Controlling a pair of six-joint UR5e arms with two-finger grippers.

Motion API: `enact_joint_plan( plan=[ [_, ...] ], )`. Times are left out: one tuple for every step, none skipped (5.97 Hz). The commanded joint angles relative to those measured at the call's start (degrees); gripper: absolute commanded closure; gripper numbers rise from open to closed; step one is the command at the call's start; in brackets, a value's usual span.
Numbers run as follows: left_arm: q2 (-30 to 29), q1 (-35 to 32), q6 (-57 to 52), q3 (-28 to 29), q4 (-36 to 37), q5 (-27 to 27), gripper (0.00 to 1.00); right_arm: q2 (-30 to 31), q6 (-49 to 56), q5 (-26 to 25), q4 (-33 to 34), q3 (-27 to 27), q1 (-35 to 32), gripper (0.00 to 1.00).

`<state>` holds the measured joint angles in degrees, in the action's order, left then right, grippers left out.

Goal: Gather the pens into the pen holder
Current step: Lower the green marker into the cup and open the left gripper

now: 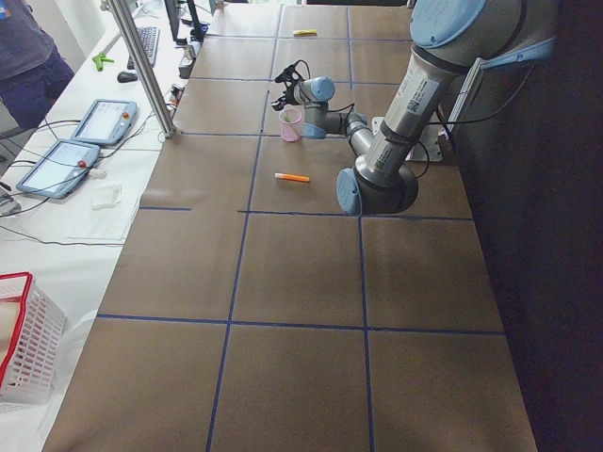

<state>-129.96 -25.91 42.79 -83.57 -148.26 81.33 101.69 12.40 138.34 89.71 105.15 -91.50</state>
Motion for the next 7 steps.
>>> enact_joint_plan(
  plan=[
    [0.1, -1.6, -0.1, -5.4, 12.3, 3.2, 0.00, 0.0, -0.1, 0.0, 0.1, 0.0, 0.3, 0.00],
    [0.7, -2.3, 0.0, -10.3, 21.3, 5.7, 0.01, 0.0, -0.4, -0.1, 0.1, 0.0, 0.9, 0.00],
    [1.3, -2.5, -0.1, -13.0, 28.6, 7.9, 0.01, 0.0, -2.2, 0.0, 0.0, -0.1, 2.3, 0.00],
    [1.3, -4.5, -0.1, -15.0, 34.5, 12.9, 0.01, 0.0, -5.3, -0.1, -0.1, -0.5, 4.3, 0.00],
    [3.6, -6.6, -0.1, -17.2, 35.7, 17.2, 0.01, 0.0, -5.5, -0.3, -2.8, -3.0, 4.9, 0.00],
    [8.1, -11.0, -0.2, -19.5, 36.1, 25.5, 0.01, -1.7, -5.5, -0.6, -11.3, -10.8, 5.7, 0.00],
    [9.9, -15.8, -0.1, -20.3, 40.3, 34.4, 0.01, -4.5, -5.3, -0.9, -14.5, -16.5, 6.0, 0.00]
  ],
)
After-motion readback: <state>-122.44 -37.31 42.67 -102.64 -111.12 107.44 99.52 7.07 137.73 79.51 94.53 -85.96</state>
